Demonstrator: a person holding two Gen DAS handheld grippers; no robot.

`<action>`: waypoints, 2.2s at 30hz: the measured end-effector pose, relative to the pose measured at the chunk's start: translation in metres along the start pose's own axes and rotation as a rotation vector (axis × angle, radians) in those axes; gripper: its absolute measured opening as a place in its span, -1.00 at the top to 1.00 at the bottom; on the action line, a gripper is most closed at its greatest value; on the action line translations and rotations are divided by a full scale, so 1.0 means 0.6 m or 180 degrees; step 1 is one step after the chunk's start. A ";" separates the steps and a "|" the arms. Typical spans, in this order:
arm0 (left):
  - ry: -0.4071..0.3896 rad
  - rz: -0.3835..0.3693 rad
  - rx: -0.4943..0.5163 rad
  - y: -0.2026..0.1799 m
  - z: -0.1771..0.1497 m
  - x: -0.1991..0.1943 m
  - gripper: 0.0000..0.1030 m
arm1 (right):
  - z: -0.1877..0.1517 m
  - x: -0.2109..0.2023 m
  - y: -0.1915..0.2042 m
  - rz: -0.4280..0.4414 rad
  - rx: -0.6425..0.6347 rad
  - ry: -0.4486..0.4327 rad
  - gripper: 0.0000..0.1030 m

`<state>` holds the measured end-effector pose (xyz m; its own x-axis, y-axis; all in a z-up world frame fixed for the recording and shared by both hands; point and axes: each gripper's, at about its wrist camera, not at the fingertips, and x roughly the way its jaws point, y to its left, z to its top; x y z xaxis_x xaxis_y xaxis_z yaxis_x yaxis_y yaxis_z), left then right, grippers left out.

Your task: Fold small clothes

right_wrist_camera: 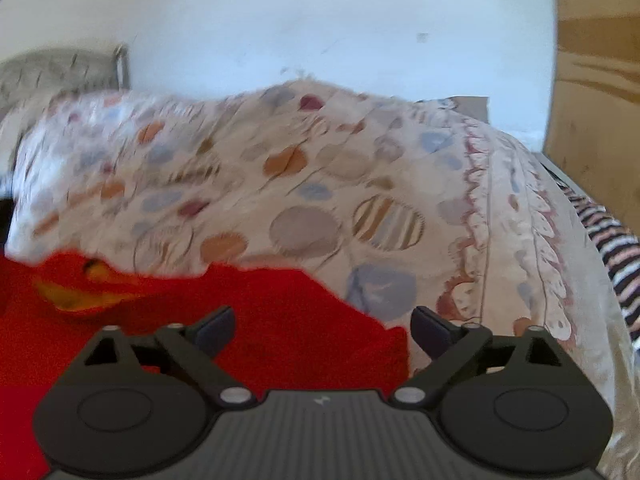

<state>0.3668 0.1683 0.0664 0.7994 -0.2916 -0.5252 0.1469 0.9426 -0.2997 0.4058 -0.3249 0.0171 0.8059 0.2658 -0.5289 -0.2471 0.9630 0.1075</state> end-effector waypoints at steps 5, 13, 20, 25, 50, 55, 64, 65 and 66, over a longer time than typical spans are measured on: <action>0.0254 0.0005 0.0652 -0.063 -0.063 0.011 -0.99 | -0.011 -0.025 -0.007 0.0304 0.0034 -0.0016 -0.89; 0.0250 0.0580 0.0191 -0.042 -0.076 0.049 0.80 | -0.050 -0.027 0.020 0.0463 -0.0030 0.0105 0.35; -0.0164 0.0691 0.0299 -0.045 -0.075 0.040 0.85 | -0.063 -0.033 0.039 0.0229 -0.0176 -0.0149 0.88; -0.0731 0.0503 0.0365 -0.061 -0.079 0.006 0.85 | -0.055 -0.067 0.055 0.0080 -0.0364 -0.0612 0.88; -0.0138 0.0963 0.0204 -0.037 -0.098 0.048 -0.70 | -0.069 -0.030 0.049 -0.0107 -0.0400 -0.0199 -0.28; -0.0216 0.1079 0.0239 -0.066 -0.107 -0.002 -0.96 | -0.070 -0.066 0.049 -0.0218 -0.0465 -0.0200 -0.83; -0.0238 0.0912 0.0068 -0.125 -0.178 -0.077 -0.99 | -0.114 -0.175 0.121 -0.0297 -0.0860 -0.0588 -1.00; -0.0207 0.0938 0.0042 -0.127 -0.186 -0.078 -0.99 | -0.121 -0.189 0.136 -0.0240 -0.0876 -0.0653 -1.00; -0.0162 0.0978 0.0024 -0.128 -0.193 -0.075 -0.99 | -0.127 -0.196 0.146 -0.0186 -0.0880 -0.0675 -1.00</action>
<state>0.2520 0.0902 0.0207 0.8352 0.0156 -0.5497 -0.1021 0.9866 -0.1271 0.2485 -0.2751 0.0248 0.9096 0.2419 -0.3378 -0.3103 0.9362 -0.1652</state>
